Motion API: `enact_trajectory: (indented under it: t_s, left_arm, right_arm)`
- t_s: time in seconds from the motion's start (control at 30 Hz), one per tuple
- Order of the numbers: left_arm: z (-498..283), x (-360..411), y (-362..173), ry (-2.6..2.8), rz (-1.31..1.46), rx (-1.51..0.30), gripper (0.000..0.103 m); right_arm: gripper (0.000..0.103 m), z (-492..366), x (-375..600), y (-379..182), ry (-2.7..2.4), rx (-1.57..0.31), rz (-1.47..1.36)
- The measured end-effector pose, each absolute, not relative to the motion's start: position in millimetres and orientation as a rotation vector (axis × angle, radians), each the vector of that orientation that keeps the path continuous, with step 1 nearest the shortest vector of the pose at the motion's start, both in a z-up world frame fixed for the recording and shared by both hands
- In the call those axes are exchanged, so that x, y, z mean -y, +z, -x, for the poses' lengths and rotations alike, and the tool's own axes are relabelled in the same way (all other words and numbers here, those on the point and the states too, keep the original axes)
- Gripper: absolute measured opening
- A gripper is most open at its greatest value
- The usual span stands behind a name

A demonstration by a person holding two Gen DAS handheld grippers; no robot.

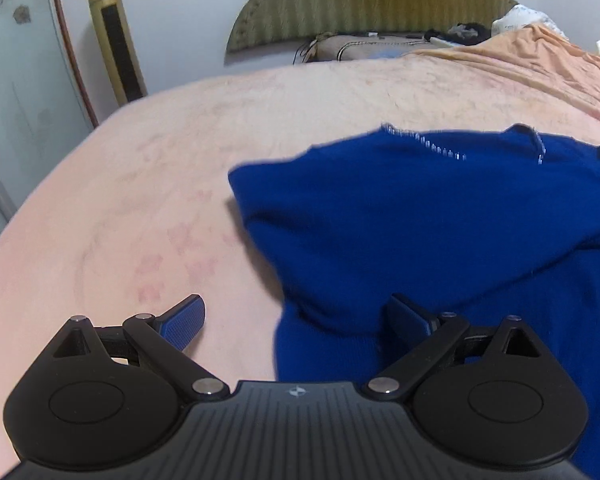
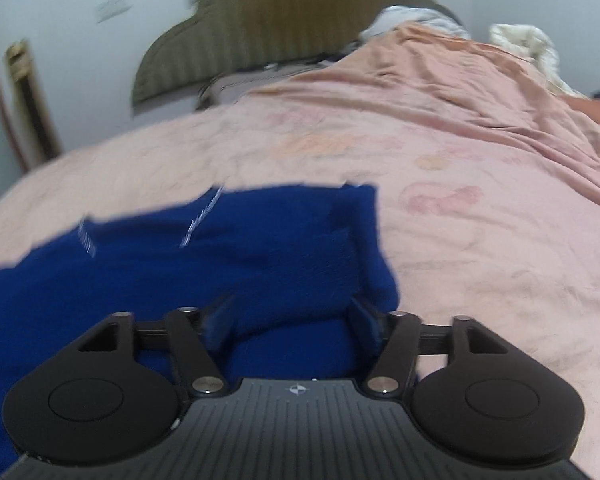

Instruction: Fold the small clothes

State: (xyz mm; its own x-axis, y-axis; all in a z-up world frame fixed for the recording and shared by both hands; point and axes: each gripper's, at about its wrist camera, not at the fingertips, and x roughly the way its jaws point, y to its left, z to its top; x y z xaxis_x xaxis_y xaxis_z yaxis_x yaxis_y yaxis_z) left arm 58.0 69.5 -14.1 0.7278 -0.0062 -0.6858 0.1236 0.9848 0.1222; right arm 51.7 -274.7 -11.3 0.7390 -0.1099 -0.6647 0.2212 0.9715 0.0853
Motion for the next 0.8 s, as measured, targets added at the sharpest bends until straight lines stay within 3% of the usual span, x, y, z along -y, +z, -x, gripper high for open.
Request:
enact_trajectory:
  t_s: [0.07,0.17,0.33,0.57,0.7,0.8]
  left_arm:
    - [-51,-73,-11,-0.093,-0.123,-0.763,0.099]
    - [-44,-77,-9,-0.106,-0.076,-0.783,0.099]
    - [-40,-73,-13,-0.086,-0.081,-0.806,0.099]
    - [-38,-71,-17,-0.077,-0.078,-0.814,0.099]
    - [-37,-72,-19,-0.076,-0.075,-0.813,0.099]
    - [-37,-73,-21,-0.071,-0.075,-0.809,0.102]
  right_arm:
    - [0.067,-45,278,-10,-0.198,-0.717,-0.187]
    - [0.073,-27,283,1,-0.167,-0.673,-0.259]
    - [0.074,-11,268,6,-0.103,-0.674,-0.229]
    - [0.085,-8,243,-9,-0.037,-0.723,-0.113]
    - [0.099,-6,233,-21,-0.046,-0.729,-0.028]
    - [0.103,-3,226,-29,-0.042,-0.712,0.025]
